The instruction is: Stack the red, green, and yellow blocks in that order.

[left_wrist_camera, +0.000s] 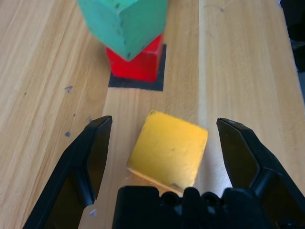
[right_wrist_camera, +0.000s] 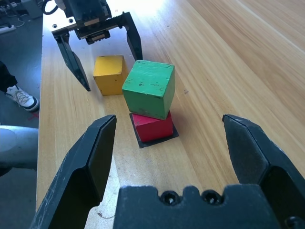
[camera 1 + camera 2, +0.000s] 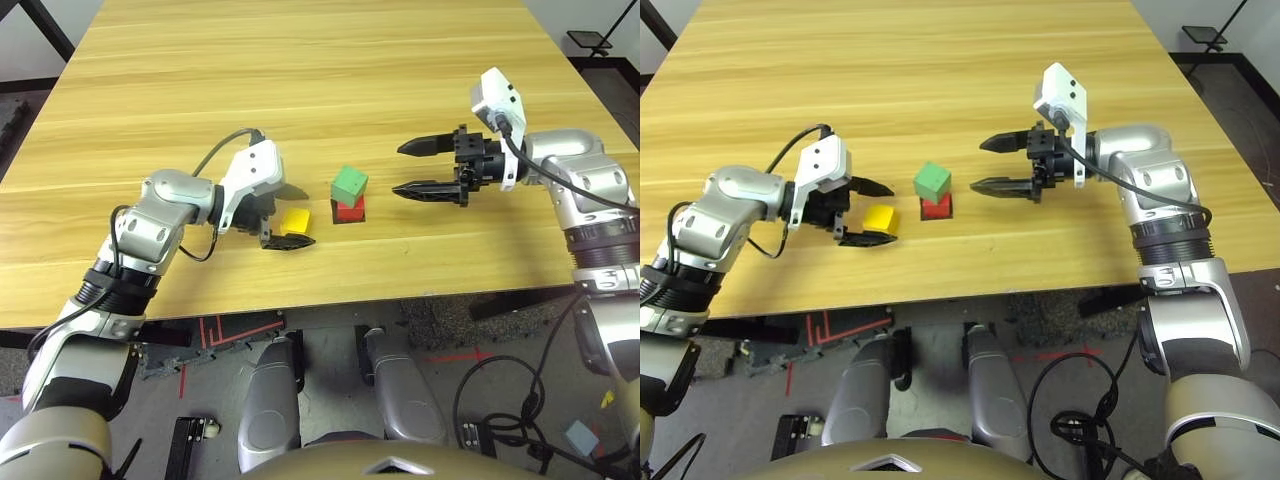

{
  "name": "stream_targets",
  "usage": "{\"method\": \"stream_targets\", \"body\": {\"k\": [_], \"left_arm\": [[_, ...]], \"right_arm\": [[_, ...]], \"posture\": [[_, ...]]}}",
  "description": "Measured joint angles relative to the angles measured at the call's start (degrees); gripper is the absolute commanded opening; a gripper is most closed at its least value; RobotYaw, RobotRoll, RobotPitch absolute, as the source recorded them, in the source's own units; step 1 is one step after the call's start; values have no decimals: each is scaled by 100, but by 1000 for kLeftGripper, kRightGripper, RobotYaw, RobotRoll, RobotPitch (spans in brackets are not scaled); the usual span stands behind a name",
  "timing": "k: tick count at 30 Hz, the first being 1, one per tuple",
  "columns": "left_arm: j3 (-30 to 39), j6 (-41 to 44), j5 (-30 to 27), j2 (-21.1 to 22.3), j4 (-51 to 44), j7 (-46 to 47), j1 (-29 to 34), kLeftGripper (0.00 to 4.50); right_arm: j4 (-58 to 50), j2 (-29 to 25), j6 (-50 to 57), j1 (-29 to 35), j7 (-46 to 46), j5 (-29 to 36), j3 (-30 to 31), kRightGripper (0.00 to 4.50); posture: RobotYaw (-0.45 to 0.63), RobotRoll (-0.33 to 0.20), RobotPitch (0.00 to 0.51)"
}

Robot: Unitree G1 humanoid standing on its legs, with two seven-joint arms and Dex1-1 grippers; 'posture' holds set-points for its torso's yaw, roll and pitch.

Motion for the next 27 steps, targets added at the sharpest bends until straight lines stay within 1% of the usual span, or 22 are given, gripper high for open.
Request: {"method": "stream_targets", "body": {"k": [3,6,9,11,12,17,22,27], "left_arm": [[-2,-115,75,-19,86,-52,0,4468],[-3,-291,134,-50,257,-105,-1,3925],[-3,-438,199,-63,507,-134,-8,2897],[-2,-503,269,-94,660,-138,-45,2115],[0,-525,307,-123,694,-139,-78,1945],[2,-601,344,-186,767,-159,-121,1979],[3,-601,346,-246,773,-173,-130,1979],[23,-611,347,-233,894,-254,-385,1979]], "right_arm": [[-7,-1,0,0,-2,0,0,4500],[-25,-2,5,1,-7,0,0,4500],[-34,-10,17,4,-11,0,0,4500],[-80,-20,44,22,-12,4,0,4500],[-154,-31,87,56,-11,9,0,4500],[-514,-144,228,295,98,75,1,4500],[-595,-180,315,316,98,92,1,4500],[-890,-366,430,546,255,192,3,4500]], "posture": [[228,29,193],[227,28,194],[227,27,193],[230,27,192],[230,27,192],[229,21,188],[227,21,185],[230,22,182]]}}
